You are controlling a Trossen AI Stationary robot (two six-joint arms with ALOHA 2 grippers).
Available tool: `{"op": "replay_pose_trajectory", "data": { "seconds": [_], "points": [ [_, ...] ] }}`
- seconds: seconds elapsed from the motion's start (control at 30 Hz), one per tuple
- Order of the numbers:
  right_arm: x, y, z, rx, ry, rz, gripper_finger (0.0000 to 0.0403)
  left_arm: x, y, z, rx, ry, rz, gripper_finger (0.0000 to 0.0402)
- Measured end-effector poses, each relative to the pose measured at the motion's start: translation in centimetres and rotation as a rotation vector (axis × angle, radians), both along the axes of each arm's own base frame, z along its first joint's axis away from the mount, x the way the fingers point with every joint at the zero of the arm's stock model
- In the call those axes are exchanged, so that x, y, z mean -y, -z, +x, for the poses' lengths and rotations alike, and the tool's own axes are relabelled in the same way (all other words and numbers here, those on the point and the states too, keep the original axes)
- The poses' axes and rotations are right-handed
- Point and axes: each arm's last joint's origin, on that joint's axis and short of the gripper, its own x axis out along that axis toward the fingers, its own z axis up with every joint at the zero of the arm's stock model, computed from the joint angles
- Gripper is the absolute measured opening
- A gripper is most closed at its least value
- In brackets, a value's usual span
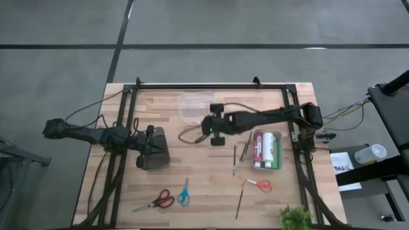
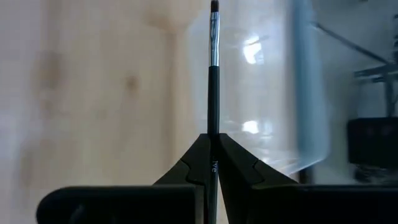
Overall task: Pick & Place Paint Supplies
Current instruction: Put the silver paint brush into the transparent bin
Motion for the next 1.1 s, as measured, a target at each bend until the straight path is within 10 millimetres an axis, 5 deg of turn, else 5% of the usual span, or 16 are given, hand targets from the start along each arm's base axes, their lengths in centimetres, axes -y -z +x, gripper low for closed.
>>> {"op": "replay_pose_trajectory", "data": {
  "seconds": [0.57, 0.77, 1.1],
  "points": [
    [10.7, -1.1, 0.0, 0.158, -0.153, 0.038, 0.0015, 0.0, 0.0, 0.0, 0.0, 0.0, 0.0, 0.0051],
    [12.5, -0.8, -0.1, 0.204, -0.179, 0.064, 0.0015, 0.0, 0.0, 0.0, 0.001, 0.0, 0.0, 0.0051],
    [14.2, 2.8, 1.0, 0.189, -0.161, 0.095, 0.0015, 0.0, 0.1, 0.0, -0.007, 0.0, 0.001, 0.0051]
  ]
}}
